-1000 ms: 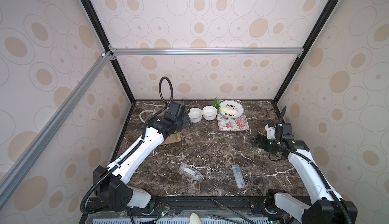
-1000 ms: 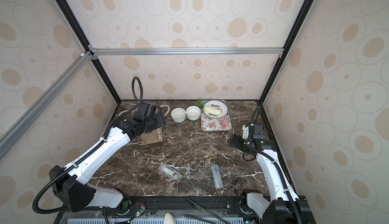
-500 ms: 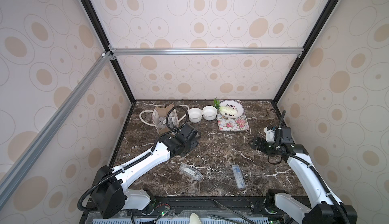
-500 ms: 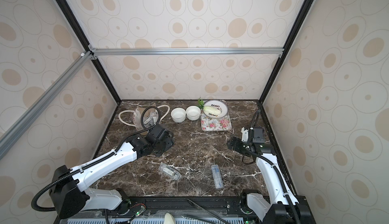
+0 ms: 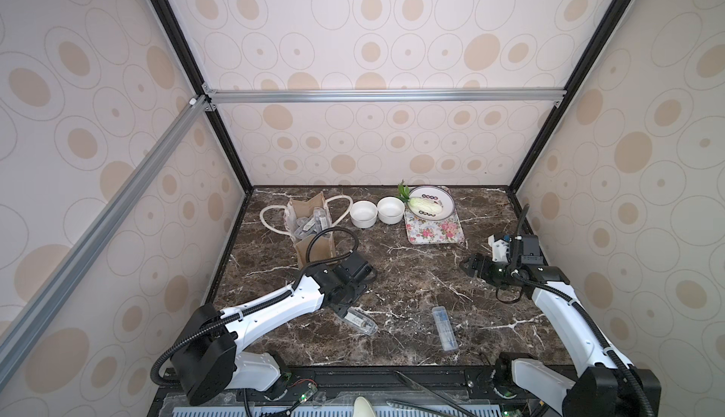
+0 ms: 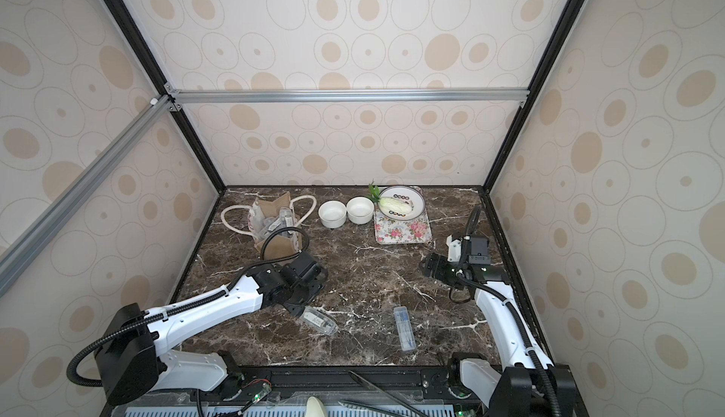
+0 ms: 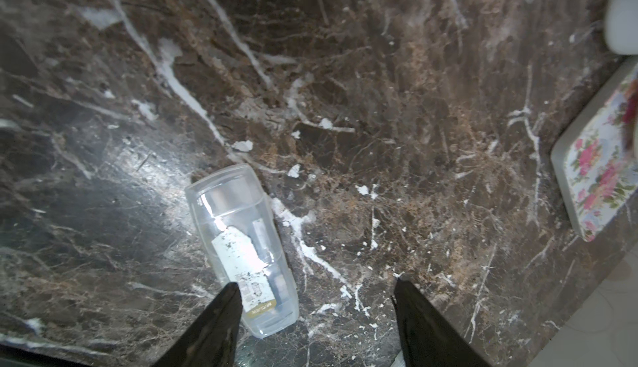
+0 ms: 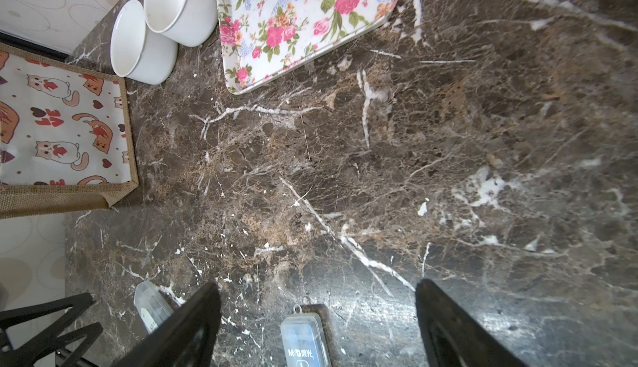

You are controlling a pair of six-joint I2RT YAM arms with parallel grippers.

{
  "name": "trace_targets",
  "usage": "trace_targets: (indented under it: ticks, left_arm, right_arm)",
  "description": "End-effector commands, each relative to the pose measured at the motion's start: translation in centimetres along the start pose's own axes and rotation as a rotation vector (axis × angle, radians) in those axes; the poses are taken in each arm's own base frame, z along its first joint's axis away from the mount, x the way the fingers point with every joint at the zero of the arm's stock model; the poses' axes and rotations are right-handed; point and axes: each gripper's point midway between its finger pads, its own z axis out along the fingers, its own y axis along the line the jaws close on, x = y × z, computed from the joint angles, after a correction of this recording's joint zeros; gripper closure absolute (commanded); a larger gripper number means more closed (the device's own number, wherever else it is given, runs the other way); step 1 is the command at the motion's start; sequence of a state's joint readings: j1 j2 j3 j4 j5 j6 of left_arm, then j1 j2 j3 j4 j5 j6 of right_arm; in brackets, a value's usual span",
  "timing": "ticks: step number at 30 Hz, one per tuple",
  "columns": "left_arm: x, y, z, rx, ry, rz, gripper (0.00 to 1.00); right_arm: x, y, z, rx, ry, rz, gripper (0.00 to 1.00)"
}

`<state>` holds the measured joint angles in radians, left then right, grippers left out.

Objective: Put the compass set into the canvas bag
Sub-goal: Pick up the compass set at the center of the board.

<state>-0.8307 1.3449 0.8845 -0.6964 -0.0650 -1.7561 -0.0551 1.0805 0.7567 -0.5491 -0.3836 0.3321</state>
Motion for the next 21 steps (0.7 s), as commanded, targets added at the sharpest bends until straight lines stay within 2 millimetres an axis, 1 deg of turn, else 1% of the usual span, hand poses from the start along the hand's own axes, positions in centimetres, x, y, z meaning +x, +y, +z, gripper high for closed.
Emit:
trace_targets:
  ticks: [1,12,21]
  left_arm:
    - [0.6,2.1,1.0,-0.077,0.018,-0.055,0.29]
    - [1.9,3.8,3.2,-0.160,0.072,-0.042,0.30]
    - [2.7,4.6,4.5,-0.190,0.109,-0.033,0.30]
  right_arm:
    - [0.4,0.1,0.4,-0.007,0.015,-0.011,0.10]
    - [0.4,-0.2,0.8,0.002,0.029,-0.019,0.10]
    - [0.5,-0.5,1.2,0.012,0.047,-0.015,0.09]
